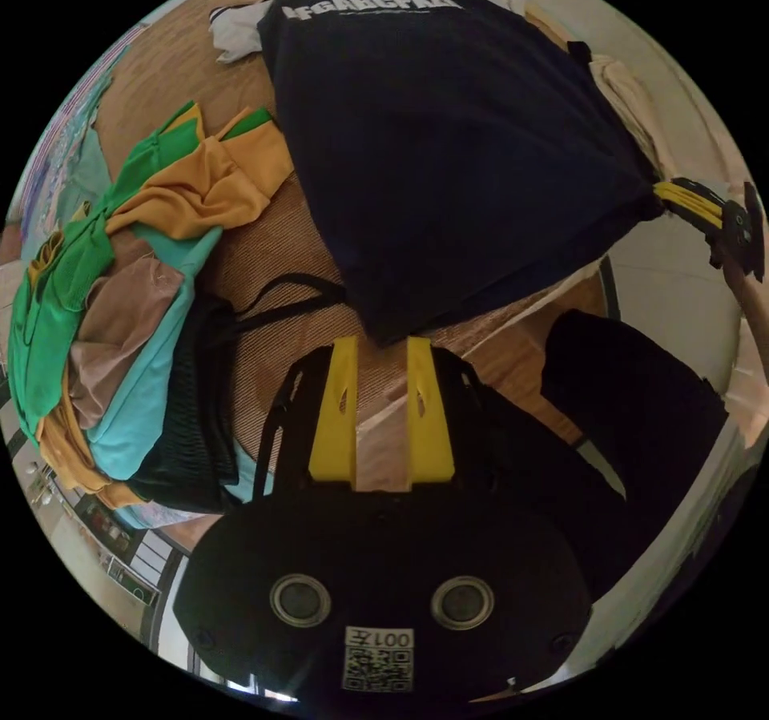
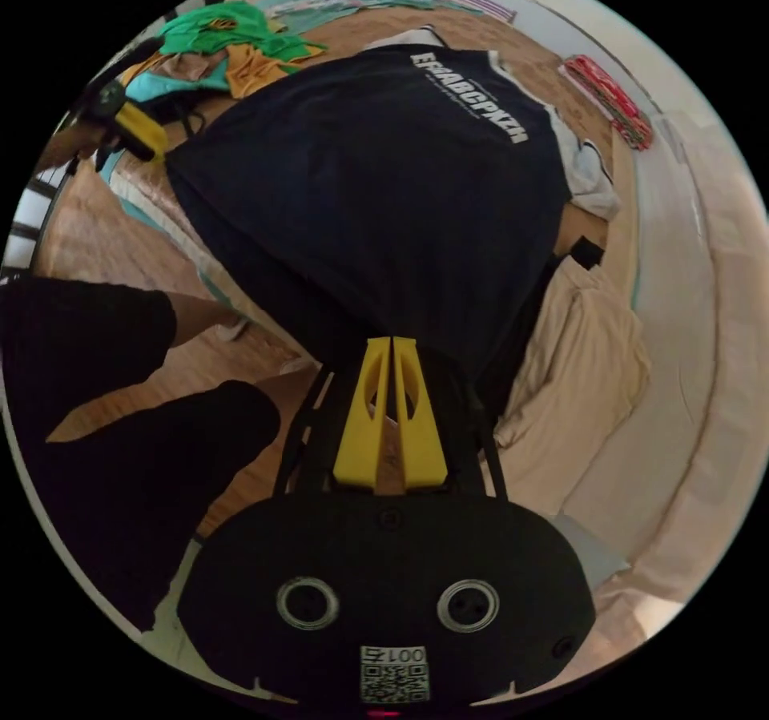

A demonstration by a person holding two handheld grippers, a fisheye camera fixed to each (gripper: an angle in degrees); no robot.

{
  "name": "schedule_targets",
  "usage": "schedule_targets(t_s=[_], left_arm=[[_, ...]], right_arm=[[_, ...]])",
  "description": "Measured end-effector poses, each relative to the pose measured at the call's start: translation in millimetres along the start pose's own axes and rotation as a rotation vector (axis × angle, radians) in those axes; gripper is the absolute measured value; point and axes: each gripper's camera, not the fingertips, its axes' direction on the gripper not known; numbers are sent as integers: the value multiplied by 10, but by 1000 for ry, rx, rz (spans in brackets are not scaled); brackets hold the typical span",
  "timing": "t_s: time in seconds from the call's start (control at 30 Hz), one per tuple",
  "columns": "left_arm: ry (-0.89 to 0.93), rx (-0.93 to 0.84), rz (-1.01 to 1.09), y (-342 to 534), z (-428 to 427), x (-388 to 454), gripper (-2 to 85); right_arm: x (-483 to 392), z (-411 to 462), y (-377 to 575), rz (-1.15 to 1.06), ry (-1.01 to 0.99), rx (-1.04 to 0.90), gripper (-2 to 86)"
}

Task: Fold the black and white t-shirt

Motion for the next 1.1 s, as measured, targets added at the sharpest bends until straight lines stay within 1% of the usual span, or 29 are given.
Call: schedule_targets(t_s=[0.17, 0.27, 0.37, 0.47, 0.6, 0.67, 0.9, 1.1], left_arm=[[20, 24, -2, -51, 29, 239, 126], [-42, 29, -21, -153, 86, 354, 141], [-122, 48, -27, -130, 54, 460, 155], [-68, 60, -61, -85, -24, 509, 143], [-1, 85, -61, -78, -163, 601, 139], [-8, 89, -60, -101, -189, 650, 142], [-56, 76, -58, -264, -218, 902, 149], [-80, 59, -35, -358, -286, 1141, 149]], right_arm=[[276, -314, 104, 72, -31, 12, 2], [469, -532, 174, 110, -50, 42, 2], [734, -776, 265, 182, -109, 85, 2], [993, -981, 365, 225, -167, 103, 2], [1233, -1188, 509, 191, -131, 88, 2], [1340, -1264, 565, 186, -121, 83, 2], [1897, -1624, 748, 260, -177, 127, 2], [2429, -1912, 939, 356, -267, 167, 2]])
